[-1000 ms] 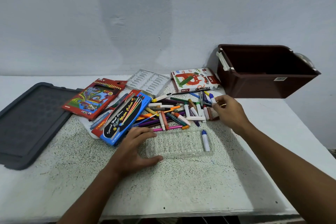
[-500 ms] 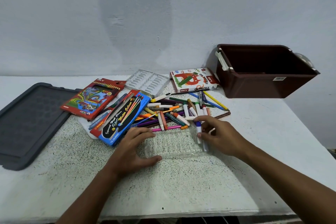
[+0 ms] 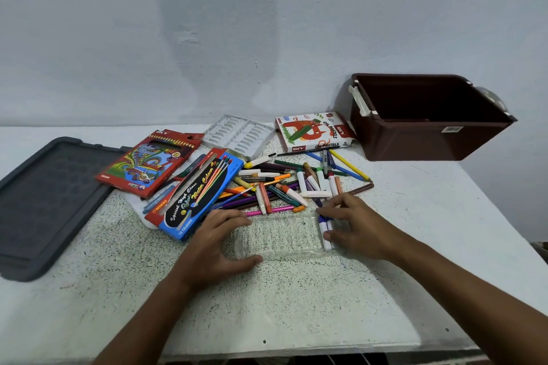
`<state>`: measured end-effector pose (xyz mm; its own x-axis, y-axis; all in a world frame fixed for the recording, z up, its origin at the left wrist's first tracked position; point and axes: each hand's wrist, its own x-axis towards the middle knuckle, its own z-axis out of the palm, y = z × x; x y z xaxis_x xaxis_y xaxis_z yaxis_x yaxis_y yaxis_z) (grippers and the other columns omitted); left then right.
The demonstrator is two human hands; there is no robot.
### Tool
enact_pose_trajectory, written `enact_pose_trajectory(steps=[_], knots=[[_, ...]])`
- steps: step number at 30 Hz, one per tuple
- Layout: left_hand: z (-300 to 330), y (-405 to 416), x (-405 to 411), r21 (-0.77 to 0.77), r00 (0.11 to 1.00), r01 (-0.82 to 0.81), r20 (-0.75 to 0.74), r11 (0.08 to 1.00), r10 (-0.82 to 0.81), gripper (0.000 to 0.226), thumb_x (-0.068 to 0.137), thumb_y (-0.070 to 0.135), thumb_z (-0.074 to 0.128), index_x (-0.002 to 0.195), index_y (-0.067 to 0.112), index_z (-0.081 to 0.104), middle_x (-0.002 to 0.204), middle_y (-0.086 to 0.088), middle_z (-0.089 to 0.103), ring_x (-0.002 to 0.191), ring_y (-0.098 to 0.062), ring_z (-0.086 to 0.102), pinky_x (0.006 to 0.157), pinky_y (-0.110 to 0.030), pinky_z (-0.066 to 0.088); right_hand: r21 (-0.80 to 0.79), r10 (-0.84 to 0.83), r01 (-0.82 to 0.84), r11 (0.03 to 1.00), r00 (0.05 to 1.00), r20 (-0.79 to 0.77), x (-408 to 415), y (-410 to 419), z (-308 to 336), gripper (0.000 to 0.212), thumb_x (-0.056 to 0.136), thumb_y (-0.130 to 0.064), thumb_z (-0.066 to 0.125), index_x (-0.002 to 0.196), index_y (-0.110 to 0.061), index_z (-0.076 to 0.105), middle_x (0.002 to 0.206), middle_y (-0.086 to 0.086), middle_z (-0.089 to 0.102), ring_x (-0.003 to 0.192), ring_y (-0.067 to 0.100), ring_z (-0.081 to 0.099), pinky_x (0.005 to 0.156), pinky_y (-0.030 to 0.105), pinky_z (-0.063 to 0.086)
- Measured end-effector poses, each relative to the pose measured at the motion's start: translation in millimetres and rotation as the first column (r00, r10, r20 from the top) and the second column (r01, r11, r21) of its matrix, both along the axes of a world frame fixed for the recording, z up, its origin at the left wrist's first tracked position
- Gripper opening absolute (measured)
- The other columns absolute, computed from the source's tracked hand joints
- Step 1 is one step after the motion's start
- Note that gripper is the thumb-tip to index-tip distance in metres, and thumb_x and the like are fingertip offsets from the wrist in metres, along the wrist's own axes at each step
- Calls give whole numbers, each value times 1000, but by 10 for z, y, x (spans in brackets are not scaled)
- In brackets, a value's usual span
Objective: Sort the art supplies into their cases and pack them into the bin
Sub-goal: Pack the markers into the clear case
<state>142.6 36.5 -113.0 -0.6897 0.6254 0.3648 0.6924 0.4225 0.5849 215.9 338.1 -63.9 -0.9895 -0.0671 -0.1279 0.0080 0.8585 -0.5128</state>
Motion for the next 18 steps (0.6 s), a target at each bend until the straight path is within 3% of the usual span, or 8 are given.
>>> enact_pose_trajectory(steps=[4, 8, 10, 14, 18], knots=[[-2, -4, 1, -2, 1000, -2, 8, 1000, 2, 66, 67, 62, 77, 120, 25, 62, 123, 14, 54, 120, -3, 46, 101, -14, 37, -19, 2, -2, 1000, 1000, 12, -14, 0, 37, 43, 89, -30, 67, 130, -27, 57, 124, -10, 42, 119, 8, 39, 100, 27, 37], [0, -4, -6, 4, 1000, 5, 16, 1000, -5, 68, 66, 61, 79, 121, 26, 62, 124, 15, 54, 121, -3, 46, 101, -16, 38, -43, -135, 130, 991, 984, -117, -183, 34, 136, 29, 94, -24, 60, 123, -22, 63, 113, -5, 58, 92, 6, 53, 74, 18, 41], [9, -6, -1, 5, 1000, 4, 26, 1000, -4, 69, 64, 61, 80, 121, 26, 62, 125, 17, 53, 121, -3, 46, 100, -19, 40, -47, -246, 241, 969, 953, -178, -348, 72, 138, 27, 95, -22, 58, 121, -17, 63, 107, -2, 64, 85, 9, 56, 70, 22, 44], [16, -4, 2, 6, 1000, 8, 26, 1000, -8, 70, 63, 59, 81, 122, 27, 61, 127, 18, 53, 123, -3, 46, 101, -25, 42, 60, -345, 358, 932, 925, -158, -666, 144, 56, 29, 95, -25, 57, 121, -14, 63, 115, 8, 64, 94, 22, 58, 79, 31, 48], [11, -6, 0, 3, 1000, -5, 31, 1000, 5, 69, 65, 61, 79, 123, 29, 59, 128, 18, 53, 123, -3, 46, 100, -29, 44, 125, -392, 407, 905, 911, -128, -834, 191, 0, 33, 94, -21, 58, 125, -11, 60, 120, 14, 61, 105, 29, 57, 83, 32, 44]])
